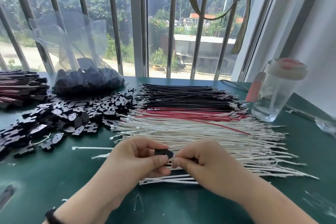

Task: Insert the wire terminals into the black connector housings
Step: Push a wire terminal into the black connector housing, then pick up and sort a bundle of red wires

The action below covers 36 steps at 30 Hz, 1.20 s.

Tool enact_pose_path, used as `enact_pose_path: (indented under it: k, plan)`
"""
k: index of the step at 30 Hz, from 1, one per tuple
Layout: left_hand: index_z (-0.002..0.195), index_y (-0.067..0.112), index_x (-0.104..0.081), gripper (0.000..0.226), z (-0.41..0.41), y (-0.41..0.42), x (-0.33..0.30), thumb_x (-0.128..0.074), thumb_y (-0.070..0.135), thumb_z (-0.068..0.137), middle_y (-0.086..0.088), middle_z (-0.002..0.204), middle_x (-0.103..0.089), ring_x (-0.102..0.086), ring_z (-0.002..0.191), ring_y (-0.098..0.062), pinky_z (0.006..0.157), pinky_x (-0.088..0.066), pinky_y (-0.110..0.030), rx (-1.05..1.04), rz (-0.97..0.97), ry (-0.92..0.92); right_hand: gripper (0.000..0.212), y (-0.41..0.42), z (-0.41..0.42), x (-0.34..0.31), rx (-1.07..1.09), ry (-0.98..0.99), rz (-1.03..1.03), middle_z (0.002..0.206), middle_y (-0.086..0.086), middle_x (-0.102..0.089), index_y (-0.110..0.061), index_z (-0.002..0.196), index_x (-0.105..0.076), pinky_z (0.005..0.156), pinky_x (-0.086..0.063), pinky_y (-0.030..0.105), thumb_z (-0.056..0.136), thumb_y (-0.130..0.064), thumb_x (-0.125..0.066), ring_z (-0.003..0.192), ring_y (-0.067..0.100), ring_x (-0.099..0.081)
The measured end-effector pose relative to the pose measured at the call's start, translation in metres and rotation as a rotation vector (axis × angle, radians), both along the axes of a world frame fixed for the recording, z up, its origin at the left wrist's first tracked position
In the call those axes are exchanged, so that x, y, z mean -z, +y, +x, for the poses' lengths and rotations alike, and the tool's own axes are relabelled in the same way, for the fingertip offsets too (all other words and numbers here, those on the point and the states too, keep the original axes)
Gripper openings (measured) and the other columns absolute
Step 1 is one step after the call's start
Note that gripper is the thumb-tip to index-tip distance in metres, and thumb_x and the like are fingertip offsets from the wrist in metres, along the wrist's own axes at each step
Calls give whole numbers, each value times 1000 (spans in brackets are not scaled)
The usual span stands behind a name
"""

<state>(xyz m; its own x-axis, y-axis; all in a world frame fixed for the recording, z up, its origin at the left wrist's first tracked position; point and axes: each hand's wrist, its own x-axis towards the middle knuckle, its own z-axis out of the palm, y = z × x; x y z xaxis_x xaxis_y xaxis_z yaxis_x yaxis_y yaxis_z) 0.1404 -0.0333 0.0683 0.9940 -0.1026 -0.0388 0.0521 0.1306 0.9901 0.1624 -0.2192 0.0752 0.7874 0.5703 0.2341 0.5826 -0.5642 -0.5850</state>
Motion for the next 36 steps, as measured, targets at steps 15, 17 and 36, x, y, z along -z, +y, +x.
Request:
enact_pose_path:
  k: [15, 17, 36]
  plan:
    - [75, 3, -56, 14, 21, 43, 6, -58, -7, 85, -14, 55, -55, -45, 50, -21, 36, -37, -22, -40, 56, 85, 24, -30, 70, -72, 270, 16, -317, 57, -16, -60, -29, 66, -65, 50, -39, 13, 88, -37, -60, 49, -4, -50]
    - [82, -1, -58, 6, 20, 46, 3, -60, -6, 85, -14, 57, -57, -50, 49, -22, 36, -41, -23, -46, 56, 84, 19, -5, 97, -66, 232, 26, -429, 75, -16, -64, -29, 78, -67, 65, -45, 17, 92, -29, -54, 67, -3, -56]
    - [73, 15, -78, 6, 29, 56, -12, -74, 16, 78, -13, 77, -75, -71, 62, -21, 52, -52, -20, -27, 89, 118, 11, 38, 198, -14, 275, -146, -429, 89, -11, -56, -29, 76, -61, 79, -50, 30, 86, -30, -66, 83, 10, -56]
